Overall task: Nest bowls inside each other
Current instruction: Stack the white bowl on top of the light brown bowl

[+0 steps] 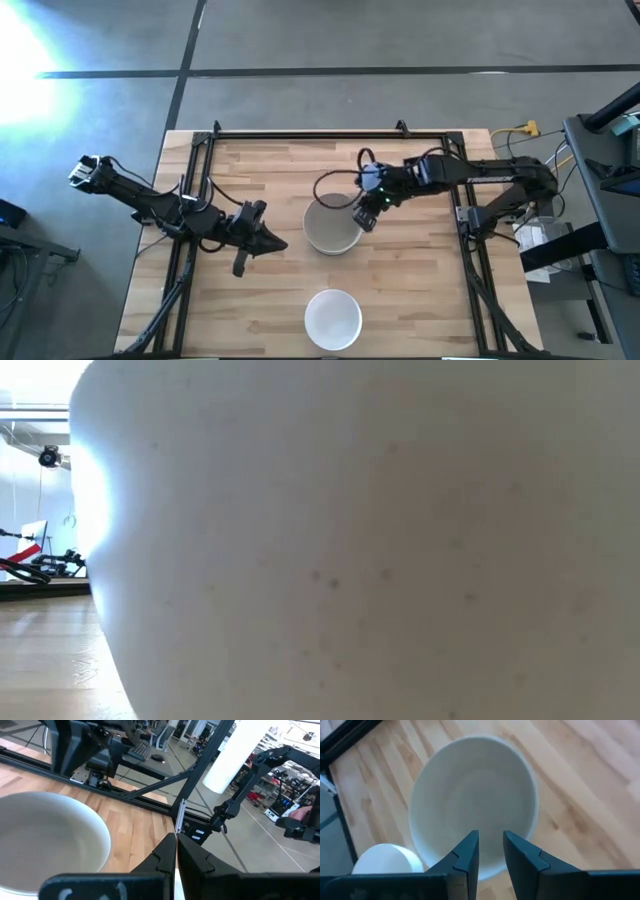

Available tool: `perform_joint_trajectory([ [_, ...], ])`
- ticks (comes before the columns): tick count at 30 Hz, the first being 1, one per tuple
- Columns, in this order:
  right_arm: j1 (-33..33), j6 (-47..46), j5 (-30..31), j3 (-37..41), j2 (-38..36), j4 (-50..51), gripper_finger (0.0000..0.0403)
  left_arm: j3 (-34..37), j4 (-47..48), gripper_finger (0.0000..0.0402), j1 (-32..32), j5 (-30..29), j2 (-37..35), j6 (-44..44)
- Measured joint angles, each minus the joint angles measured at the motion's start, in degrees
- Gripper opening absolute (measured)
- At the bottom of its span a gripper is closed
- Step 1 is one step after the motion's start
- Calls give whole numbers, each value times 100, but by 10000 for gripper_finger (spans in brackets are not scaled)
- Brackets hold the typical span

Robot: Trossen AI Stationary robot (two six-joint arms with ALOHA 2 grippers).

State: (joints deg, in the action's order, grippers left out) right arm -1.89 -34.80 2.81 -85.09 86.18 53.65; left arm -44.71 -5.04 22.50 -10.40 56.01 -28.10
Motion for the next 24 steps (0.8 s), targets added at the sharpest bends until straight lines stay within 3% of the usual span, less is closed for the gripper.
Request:
perform_joint_trajectory([
  [7, -824, -522, -17, 752, -567, -288, 84, 0, -12, 0, 0, 0, 0, -1],
  [13, -1877, -1026, -20, 1419, -921, -1286, 84, -2, -66, 0, 0, 5, 0, -7],
  [24, -3074, -3113, -27, 2412, -728, -2788, 84, -15, -219, 0, 0, 9, 0, -4],
])
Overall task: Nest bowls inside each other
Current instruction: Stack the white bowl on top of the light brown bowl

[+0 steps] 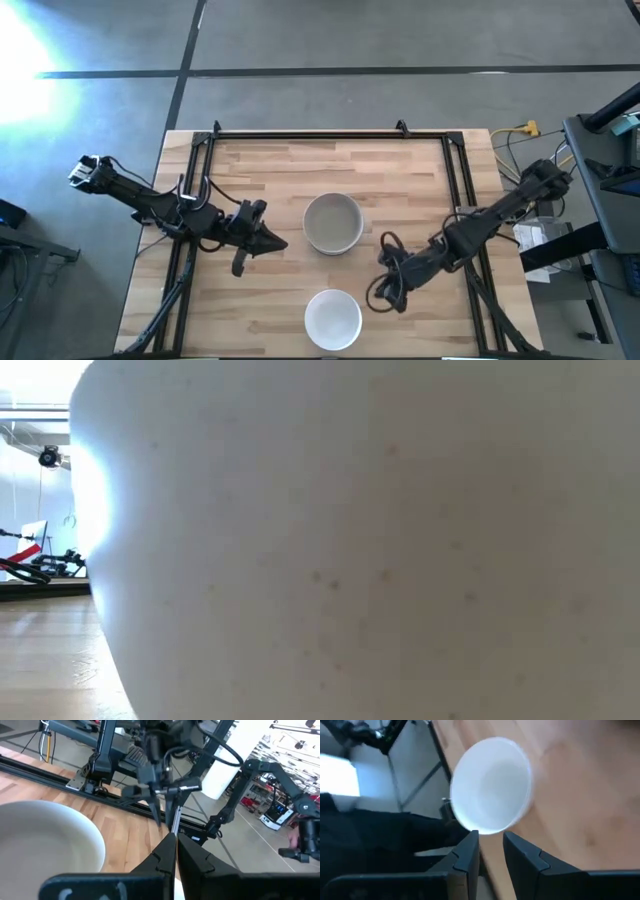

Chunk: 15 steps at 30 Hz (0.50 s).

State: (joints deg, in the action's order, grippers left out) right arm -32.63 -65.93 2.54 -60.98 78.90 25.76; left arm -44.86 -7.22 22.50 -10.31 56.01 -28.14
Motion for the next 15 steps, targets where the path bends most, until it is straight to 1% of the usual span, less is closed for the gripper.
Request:
perform_joint_trajectory([
  [3, -36, -718, -80, 189, 130, -296, 84, 2, 13, 0, 0, 0, 6, 0],
  [5, -36, -1004, -133, 287, 209, -525, 84, 6, 25, 0, 0, 3, 11, 0],
  [9, -36, -1228, -130, 392, 246, -785, 84, 12, 58, 0, 0, 21, 11, 0],
  [15, 94, -1362, -98, 527, 250, -729, 84, 13, 52, 0, 0, 26, 11, 2],
])
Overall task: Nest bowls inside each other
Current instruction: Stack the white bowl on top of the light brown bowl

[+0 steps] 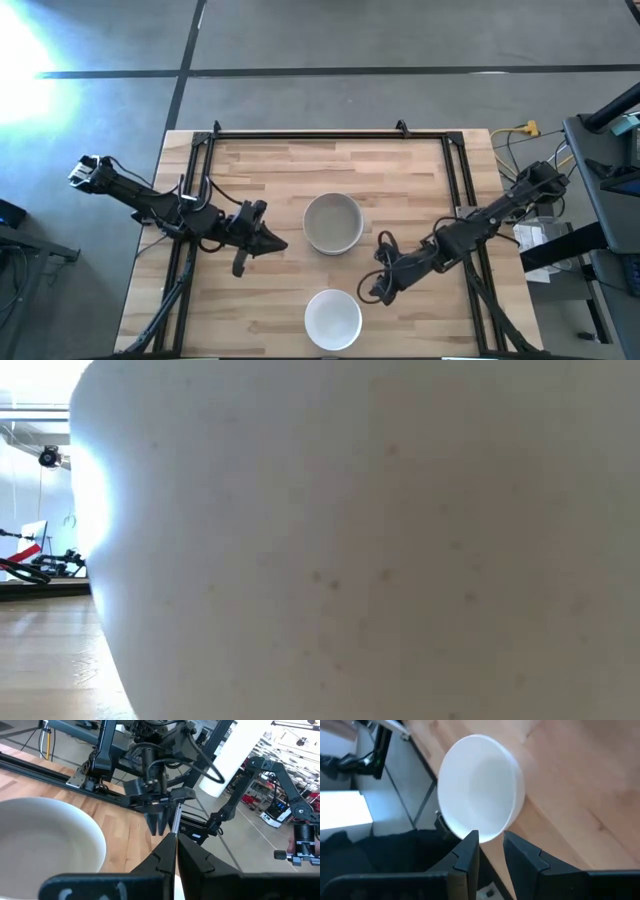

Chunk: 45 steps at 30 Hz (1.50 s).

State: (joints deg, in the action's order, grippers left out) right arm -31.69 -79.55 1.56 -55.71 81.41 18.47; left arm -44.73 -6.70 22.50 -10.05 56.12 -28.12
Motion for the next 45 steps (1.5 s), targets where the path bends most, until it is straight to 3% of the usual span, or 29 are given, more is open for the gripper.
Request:
perform_joint_trajectory([
  [9, 184, -473, 1, -46, 16, 0, 84, 11, 8, 0, -2, -248, 17, 4],
  [14, 329, -583, -39, -53, 232, 93, 84, 13, 9, 0, 0, 68, 22, 4],
  [22, 396, -654, -198, -450, 892, 115, 84, 12, -56, 0, -10, 78, 22, 38],
  [26, 352, -462, -292, -911, 1447, 109, 84, -24, -155, 0, -75, 73, 24, 473],
  [34, 218, -288, -615, -1895, 2527, 982, 84, -37, -396, 0, -122, 82, -54, 492],
  [45, 195, -379, -313, -2218, 2527, 1942, 84, -37, -491, 0, -122, 103, -109, 476],
])
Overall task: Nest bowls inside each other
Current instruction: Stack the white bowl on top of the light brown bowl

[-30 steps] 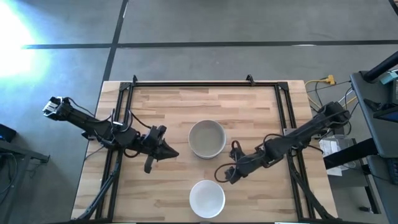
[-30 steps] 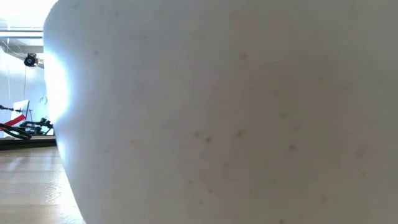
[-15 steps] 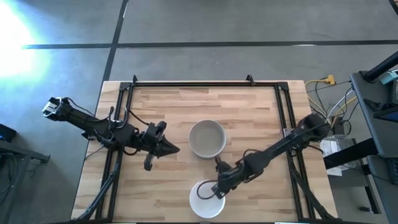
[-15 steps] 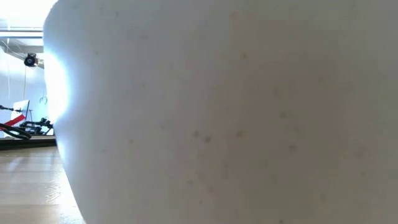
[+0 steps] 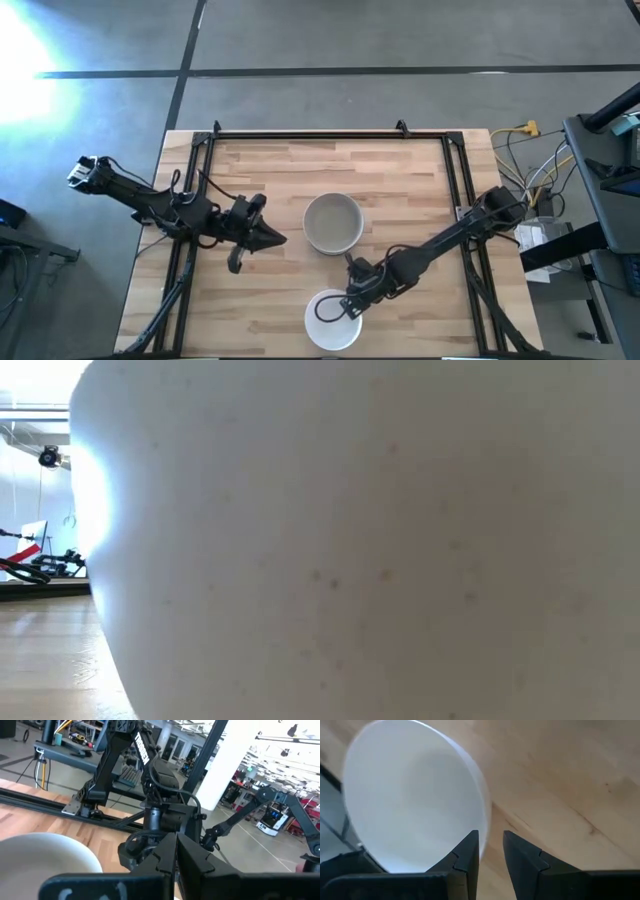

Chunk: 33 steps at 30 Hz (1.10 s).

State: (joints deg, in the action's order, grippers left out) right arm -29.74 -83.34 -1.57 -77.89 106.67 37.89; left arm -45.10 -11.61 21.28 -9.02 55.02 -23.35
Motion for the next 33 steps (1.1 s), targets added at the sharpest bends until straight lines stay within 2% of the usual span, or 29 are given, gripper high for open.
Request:
perform_joint_trajectory([
  [29, 0, 151, -207, 310, 16, -595, 84, 17, 8, 0, -2, 3, 7, 2],
  [33, 3, 221, -416, 313, 187, -756, 84, 17, 8, 0, -7, 2, 7, 3],
])
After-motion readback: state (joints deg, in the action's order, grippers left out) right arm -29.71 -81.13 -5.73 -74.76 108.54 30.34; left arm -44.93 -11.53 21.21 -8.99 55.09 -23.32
